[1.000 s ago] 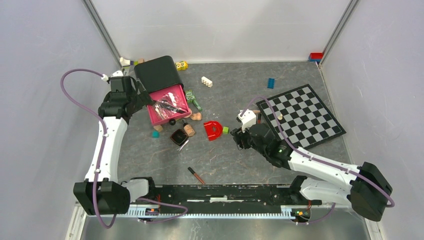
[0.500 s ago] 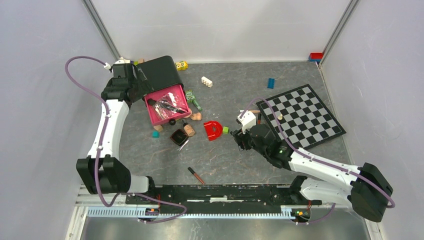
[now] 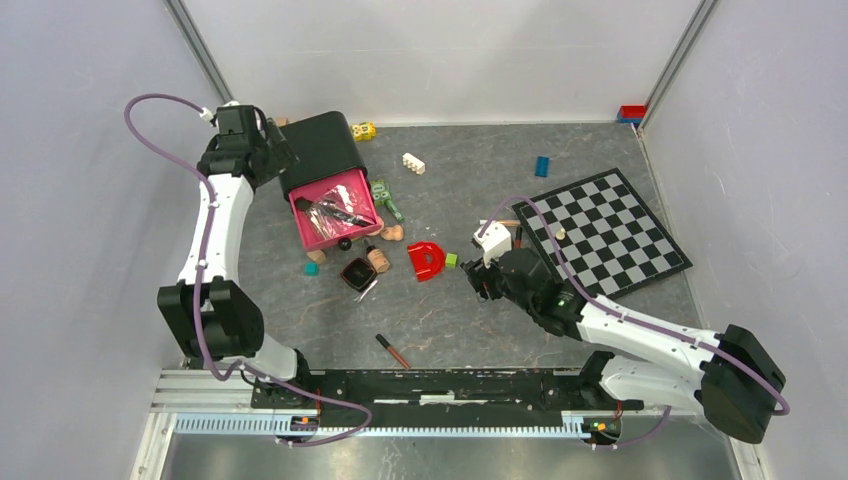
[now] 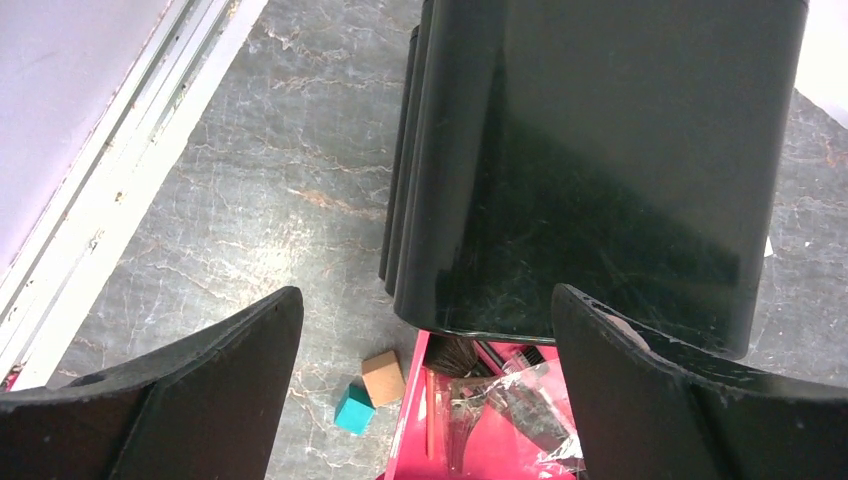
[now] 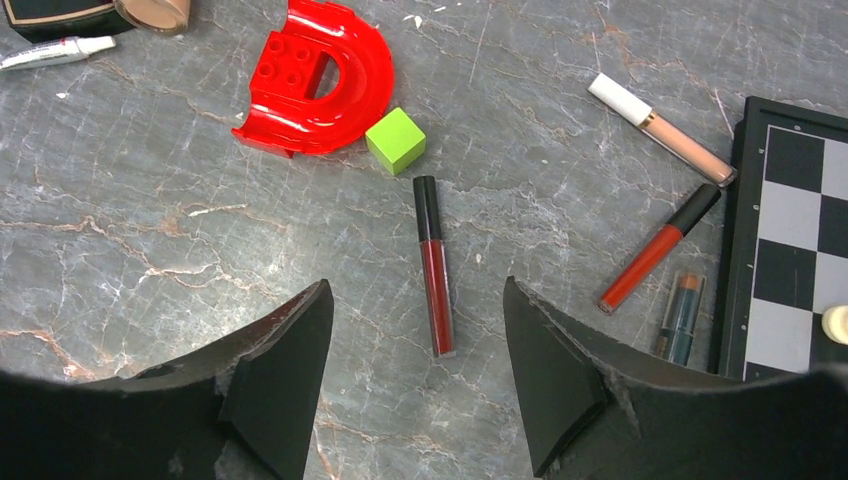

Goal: Organize the makeup
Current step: Pick up the makeup tool from the center of the board.

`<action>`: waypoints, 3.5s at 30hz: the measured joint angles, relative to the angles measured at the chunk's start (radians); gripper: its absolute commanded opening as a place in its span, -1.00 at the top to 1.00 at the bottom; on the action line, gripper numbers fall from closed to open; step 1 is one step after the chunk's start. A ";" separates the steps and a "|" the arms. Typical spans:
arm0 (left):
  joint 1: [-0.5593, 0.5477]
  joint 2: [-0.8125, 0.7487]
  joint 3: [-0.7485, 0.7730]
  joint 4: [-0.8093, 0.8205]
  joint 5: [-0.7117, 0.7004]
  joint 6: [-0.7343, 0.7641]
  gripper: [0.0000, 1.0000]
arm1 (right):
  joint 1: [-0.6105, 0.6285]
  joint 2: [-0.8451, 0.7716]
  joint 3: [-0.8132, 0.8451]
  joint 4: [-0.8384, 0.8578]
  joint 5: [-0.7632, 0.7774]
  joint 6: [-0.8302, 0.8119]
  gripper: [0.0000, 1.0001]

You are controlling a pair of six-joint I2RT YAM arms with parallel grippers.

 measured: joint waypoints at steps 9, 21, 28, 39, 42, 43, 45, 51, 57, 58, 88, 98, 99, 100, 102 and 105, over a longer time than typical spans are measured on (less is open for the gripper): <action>0.008 -0.113 -0.146 0.043 0.021 -0.004 -1.00 | -0.024 0.244 0.201 0.024 -0.089 0.042 -0.38; 0.008 -0.570 -0.493 0.045 0.021 -0.019 -1.00 | -0.116 0.723 0.674 0.068 -0.345 0.123 -0.37; 0.008 -0.627 -0.577 0.034 0.015 -0.019 -1.00 | -0.157 0.885 0.771 0.071 -0.398 0.276 -0.36; 0.008 -0.616 -0.583 0.041 0.019 -0.019 -1.00 | -0.185 1.035 0.833 0.121 -0.472 0.430 -0.29; 0.008 -0.615 -0.584 0.042 0.021 -0.019 -1.00 | -0.185 1.067 0.861 0.139 -0.502 0.451 -0.19; 0.008 -0.615 -0.584 0.043 0.021 -0.019 -0.99 | -0.185 1.076 0.867 0.143 -0.512 0.459 -0.13; 0.008 -0.613 -0.585 0.043 0.024 -0.019 -1.00 | -0.185 1.084 0.871 0.150 -0.524 0.470 -0.03; 0.008 -0.612 -0.586 0.043 0.024 -0.019 -1.00 | -0.187 1.089 0.871 0.168 -0.544 0.489 0.26; 0.008 -0.612 -0.586 0.043 0.024 -0.019 -1.00 | -0.193 1.089 0.870 0.173 -0.539 0.483 0.60; 0.008 -0.612 -0.586 0.044 0.024 -0.019 -1.00 | -0.195 1.089 0.868 0.173 -0.537 0.481 0.65; 0.008 -0.600 -0.586 0.044 0.024 -0.019 -1.00 | -0.218 0.845 0.765 0.107 -0.387 0.316 -0.06; 0.008 -0.600 -0.586 0.044 0.024 -0.019 -1.00 | -0.218 0.951 0.836 0.047 -0.431 0.282 -0.09; 0.008 -0.600 -0.586 0.044 0.024 -0.019 -1.00 | -0.218 0.960 0.843 0.042 -0.432 0.280 -0.09; 0.008 -0.600 -0.586 0.044 0.024 -0.019 -1.00 | -0.218 0.970 0.853 0.039 -0.435 0.277 -0.07; 0.008 -0.600 -0.586 0.044 0.024 -0.019 -1.00 | -0.218 0.985 0.866 0.036 -0.436 0.275 -0.06; 0.008 -0.600 -0.586 0.044 0.024 -0.019 -1.00 | -0.218 1.002 0.881 0.027 -0.438 0.270 -0.03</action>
